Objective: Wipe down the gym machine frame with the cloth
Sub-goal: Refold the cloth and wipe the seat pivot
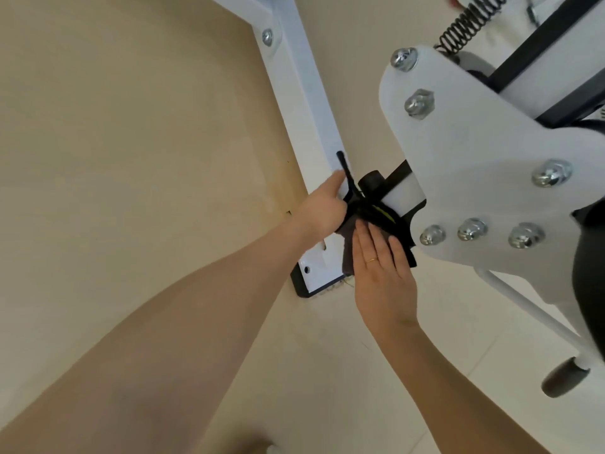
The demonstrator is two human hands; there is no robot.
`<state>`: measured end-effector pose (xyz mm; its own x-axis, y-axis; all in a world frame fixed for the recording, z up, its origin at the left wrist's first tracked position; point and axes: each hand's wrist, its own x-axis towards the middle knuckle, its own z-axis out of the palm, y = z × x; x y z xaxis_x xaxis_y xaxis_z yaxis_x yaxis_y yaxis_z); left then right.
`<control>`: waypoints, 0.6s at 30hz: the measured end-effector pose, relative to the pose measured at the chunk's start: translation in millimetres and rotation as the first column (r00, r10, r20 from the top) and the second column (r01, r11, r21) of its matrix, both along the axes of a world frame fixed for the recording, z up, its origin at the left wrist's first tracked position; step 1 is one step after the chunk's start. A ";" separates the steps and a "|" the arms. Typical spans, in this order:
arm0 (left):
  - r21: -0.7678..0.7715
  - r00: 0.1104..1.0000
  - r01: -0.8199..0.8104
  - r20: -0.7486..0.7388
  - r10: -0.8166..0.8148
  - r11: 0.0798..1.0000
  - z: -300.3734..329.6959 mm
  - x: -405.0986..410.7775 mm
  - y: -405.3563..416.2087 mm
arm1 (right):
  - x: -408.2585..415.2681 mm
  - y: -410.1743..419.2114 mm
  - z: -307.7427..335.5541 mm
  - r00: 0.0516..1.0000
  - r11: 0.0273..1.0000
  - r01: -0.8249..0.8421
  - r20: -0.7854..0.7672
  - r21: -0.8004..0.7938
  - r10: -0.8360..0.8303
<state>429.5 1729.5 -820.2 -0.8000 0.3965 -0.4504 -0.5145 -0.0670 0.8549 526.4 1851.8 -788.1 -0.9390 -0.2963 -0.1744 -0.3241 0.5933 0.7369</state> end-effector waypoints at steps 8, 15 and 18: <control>0.077 0.998 -0.007 0.062 0.002 0.997 -12.8 -2.5 -5.2 | -34.7 -1.8 -41.3 0.889 0.894 -0.264 0.450 0.362 0.080; 0.046 0.996 -0.082 -0.039 0.084 0.996 20.7 1.5 -30.5 | -11.3 -5.4 13.9 0.977 0.929 -0.162 0.189 0.334 0.102; 0.041 0.991 -0.111 -0.064 0.114 0.993 34.4 7.3 -52.1 | -9.3 -19.2 11.3 0.965 0.937 -0.064 0.261 0.344 -0.030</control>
<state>436.8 1677.4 -785.8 -0.8680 0.3179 -0.3814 -0.4442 -0.1541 0.8826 517.2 1832.6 -776.8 -0.8428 -0.1886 -0.5042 -0.5382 0.3086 0.7843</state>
